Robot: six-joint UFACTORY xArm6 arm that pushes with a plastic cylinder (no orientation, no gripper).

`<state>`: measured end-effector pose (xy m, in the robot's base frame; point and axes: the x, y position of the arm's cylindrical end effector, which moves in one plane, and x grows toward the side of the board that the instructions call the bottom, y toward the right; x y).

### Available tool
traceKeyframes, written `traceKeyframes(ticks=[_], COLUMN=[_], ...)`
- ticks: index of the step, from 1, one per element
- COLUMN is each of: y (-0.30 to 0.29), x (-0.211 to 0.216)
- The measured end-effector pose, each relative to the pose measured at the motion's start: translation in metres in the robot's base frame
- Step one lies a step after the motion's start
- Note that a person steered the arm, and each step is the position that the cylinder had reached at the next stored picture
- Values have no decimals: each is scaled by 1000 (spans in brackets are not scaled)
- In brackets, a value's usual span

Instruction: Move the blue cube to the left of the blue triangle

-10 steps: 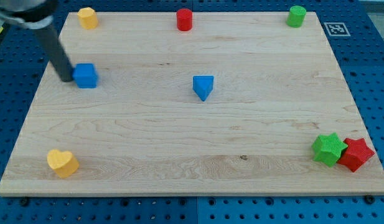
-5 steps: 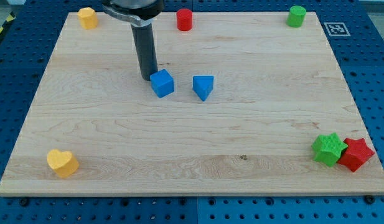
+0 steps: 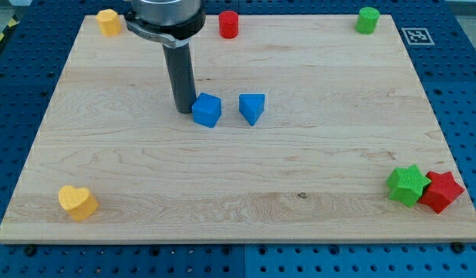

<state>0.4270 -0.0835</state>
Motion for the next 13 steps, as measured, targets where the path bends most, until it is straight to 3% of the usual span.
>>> traceKeyframes(ticks=[4, 6, 7, 8, 10, 11, 13], y=[12, -170, -220, -220, -208, -207, -115], x=[16, 74, 92, 93, 183, 187, 161])
